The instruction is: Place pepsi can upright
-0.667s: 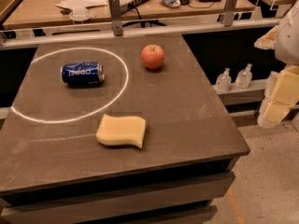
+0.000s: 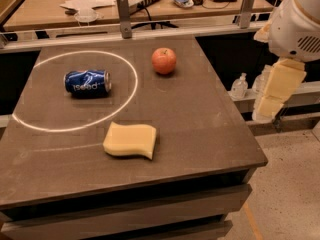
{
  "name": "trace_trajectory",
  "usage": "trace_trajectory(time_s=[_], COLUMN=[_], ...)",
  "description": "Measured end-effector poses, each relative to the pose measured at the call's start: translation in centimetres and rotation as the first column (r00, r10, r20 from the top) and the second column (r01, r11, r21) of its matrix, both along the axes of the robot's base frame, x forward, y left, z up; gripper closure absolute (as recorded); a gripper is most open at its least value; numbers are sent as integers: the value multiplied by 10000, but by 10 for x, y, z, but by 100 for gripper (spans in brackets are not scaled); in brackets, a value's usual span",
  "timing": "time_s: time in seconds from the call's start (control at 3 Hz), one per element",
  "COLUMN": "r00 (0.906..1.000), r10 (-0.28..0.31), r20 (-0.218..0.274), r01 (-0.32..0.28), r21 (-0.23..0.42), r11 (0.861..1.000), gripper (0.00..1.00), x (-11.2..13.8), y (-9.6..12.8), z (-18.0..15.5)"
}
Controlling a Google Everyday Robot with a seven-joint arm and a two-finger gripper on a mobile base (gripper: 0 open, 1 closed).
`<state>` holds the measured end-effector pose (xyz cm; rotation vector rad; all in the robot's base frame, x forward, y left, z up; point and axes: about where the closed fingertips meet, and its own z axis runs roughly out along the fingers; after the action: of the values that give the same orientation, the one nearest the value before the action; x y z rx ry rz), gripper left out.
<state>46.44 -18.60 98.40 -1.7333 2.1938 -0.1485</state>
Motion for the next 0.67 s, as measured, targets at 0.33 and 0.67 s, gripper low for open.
trace_trajectory(time_s=[0.33, 0.67], r00=[9996, 9983], r10=[198, 539], r20=[194, 232], r01=[-195, -541], r21=[-123, 85], r11=[9997, 9985], gripper=[0, 0], x=[32, 74], y=[32, 89], z=[0, 2])
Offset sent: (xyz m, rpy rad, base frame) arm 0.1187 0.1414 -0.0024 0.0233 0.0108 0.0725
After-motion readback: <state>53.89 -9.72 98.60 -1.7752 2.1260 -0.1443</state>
